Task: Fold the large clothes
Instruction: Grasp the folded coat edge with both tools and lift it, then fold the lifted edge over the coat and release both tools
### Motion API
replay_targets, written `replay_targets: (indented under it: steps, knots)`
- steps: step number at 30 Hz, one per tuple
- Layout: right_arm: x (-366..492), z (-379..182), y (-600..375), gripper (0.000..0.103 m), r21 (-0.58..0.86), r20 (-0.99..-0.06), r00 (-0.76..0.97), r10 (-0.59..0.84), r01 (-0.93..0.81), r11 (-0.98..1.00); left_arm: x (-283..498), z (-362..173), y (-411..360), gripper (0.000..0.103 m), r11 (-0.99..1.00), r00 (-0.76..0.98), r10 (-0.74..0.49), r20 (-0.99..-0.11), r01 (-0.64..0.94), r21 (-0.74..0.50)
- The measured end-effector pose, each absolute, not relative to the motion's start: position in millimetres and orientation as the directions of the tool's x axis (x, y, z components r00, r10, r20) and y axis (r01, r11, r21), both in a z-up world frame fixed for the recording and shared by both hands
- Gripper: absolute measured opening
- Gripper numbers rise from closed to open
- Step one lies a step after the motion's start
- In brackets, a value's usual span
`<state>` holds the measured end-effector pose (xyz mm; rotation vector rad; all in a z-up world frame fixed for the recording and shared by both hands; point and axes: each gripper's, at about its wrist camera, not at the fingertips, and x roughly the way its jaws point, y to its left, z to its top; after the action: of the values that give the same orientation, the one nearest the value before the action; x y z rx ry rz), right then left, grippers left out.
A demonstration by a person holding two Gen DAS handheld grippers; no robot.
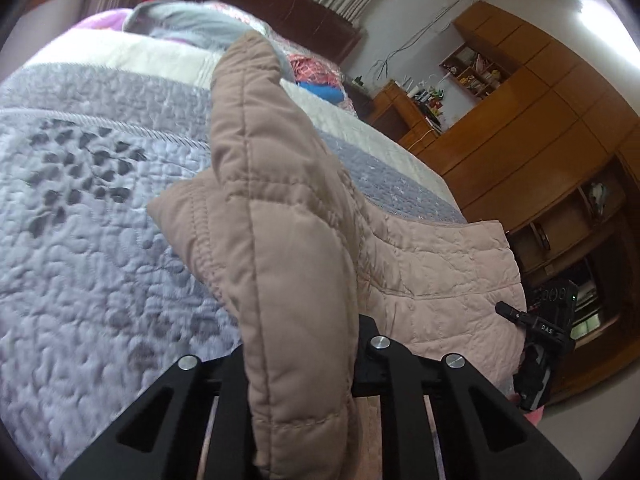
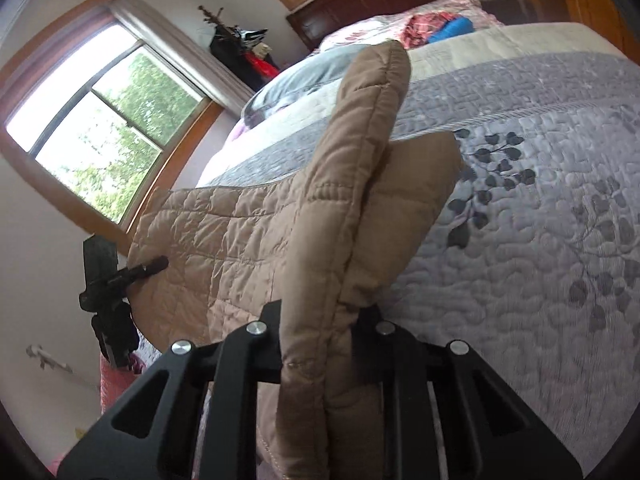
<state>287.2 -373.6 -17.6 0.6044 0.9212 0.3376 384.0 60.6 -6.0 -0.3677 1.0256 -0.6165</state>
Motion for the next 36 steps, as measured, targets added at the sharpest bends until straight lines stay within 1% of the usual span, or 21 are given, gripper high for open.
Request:
replay_targets:
  steps: [2,7,11,14,18,22,28,31,32,34,36]
  knots:
    - [271.5,-13.4,-366.7,0.018,0.624,-0.631,0.564,0.534,-0.040,0.780,362.8,5.9,72.4,0.015,0.789,0.389,-0.615,-0.686,0.310,-0.531]
    - [238.1,-7.6,-341.7,0.018,0.647,-0.617,0.537,0.576,-0.070,0.759,321.4,9.0,95.1,0.015,0.806,0.382,-0.591,-0.710,0.310,-0.504]
    - [220.2,-25.2,-322.9,0.019,0.638,-0.651,0.490,0.580,-0.062,0.768,296.2,-17.3,112.1,0.017,0.834,0.367,-0.550,-0.750,0.290,-0.470]
    - [212.2,-52.5,-318.9,0.019,0.629,-0.689,0.452,0.566,-0.014,0.777,299.8,-57.8,115.6,0.019,0.859,0.326,-0.510,-0.796,0.227,-0.458]
    - [211.0,-86.3,-327.6,0.023,0.647,-0.707,0.423,0.566,0.065,0.760,300.7,-93.9,123.8,0.029,0.865,0.309,-0.502,-0.808,0.184,-0.466]
    - [215.1,-111.5,-332.3,0.027,0.680,-0.692,0.411,0.594,0.094,0.728,295.2,-111.3,123.0,0.043,0.878,0.343,-0.479,-0.808,0.205,-0.433]
    - [216.1,-125.1,-334.6,0.031,0.698,-0.680,0.411,0.606,0.110,0.708,289.2,-113.1,125.5,0.045,0.875,0.361,-0.485,-0.797,0.199,-0.442]
    - [214.1,-116.9,-337.4,0.043,0.665,-0.711,0.409,0.571,0.129,0.736,285.7,-108.5,129.3,0.048,0.882,0.363,-0.470,-0.805,0.177,-0.436]
    - [211.5,-110.8,-338.1,0.045,0.642,-0.729,0.413,0.547,0.132,0.756,284.6,-103.7,129.8,0.049,0.889,0.368,-0.456,-0.810,0.157,-0.430]
    - [203.1,-97.0,-337.5,0.047,0.564,-0.773,0.430,0.466,0.131,0.815,278.4,-92.8,135.1,0.051,0.899,0.392,-0.435,-0.811,0.133,-0.417]
    - [190.0,-74.9,-335.7,0.047,0.466,-0.814,0.452,0.364,0.137,0.874,266.8,-77.9,141.0,0.050,0.921,0.428,-0.384,-0.818,0.110,-0.375]
